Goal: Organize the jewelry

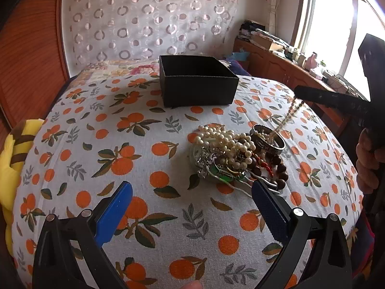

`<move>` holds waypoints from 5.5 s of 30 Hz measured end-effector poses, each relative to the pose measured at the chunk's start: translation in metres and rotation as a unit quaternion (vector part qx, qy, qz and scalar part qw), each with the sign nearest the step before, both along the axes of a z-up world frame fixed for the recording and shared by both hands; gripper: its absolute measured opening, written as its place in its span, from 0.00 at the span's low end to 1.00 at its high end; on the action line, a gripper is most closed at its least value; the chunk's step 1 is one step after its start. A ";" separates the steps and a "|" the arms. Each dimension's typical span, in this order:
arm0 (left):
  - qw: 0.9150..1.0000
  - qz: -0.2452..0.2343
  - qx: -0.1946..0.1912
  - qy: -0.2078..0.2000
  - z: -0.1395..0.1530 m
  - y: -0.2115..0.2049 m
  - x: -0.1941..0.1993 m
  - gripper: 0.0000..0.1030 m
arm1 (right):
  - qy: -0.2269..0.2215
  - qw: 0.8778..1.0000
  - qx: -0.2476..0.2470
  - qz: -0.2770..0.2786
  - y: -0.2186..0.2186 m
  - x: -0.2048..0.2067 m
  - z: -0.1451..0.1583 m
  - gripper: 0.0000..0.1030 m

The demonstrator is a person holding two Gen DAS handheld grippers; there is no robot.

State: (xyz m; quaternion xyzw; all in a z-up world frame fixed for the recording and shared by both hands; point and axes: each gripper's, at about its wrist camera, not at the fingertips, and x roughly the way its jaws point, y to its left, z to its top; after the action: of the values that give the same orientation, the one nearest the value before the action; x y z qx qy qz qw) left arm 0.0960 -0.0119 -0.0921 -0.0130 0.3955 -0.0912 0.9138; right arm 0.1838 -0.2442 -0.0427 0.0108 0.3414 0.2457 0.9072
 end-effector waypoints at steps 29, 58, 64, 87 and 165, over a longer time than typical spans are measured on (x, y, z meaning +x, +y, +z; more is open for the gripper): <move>0.991 -0.126 0.040 0.013 0.011 -0.094 0.051 0.91 | -0.085 0.994 0.009 -0.069 -0.084 -0.022 0.071 0.05; 0.986 -0.152 0.073 -0.009 0.044 -0.107 0.084 0.55 | -0.088 0.995 0.000 -0.045 -0.065 -0.014 0.072 0.05; 0.990 -0.127 0.055 -0.029 0.067 -0.077 0.101 0.55 | -0.105 0.994 -0.001 -0.031 -0.050 0.002 0.094 0.05; 0.996 -0.081 0.039 -0.012 0.037 -0.037 0.205 0.66 | -0.131 0.991 0.013 0.011 -0.007 0.104 0.142 0.05; 0.998 0.011 0.030 -0.051 0.017 0.037 -0.034 0.90 | 0.011 0.995 -0.053 0.085 0.073 -0.026 -0.038 0.18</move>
State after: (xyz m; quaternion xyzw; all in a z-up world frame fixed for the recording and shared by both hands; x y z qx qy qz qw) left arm 0.0621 0.0250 -0.0751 0.0147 0.3507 -0.0695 0.9338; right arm 0.1579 -0.1707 -0.0808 -0.0631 0.3633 0.3032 0.8787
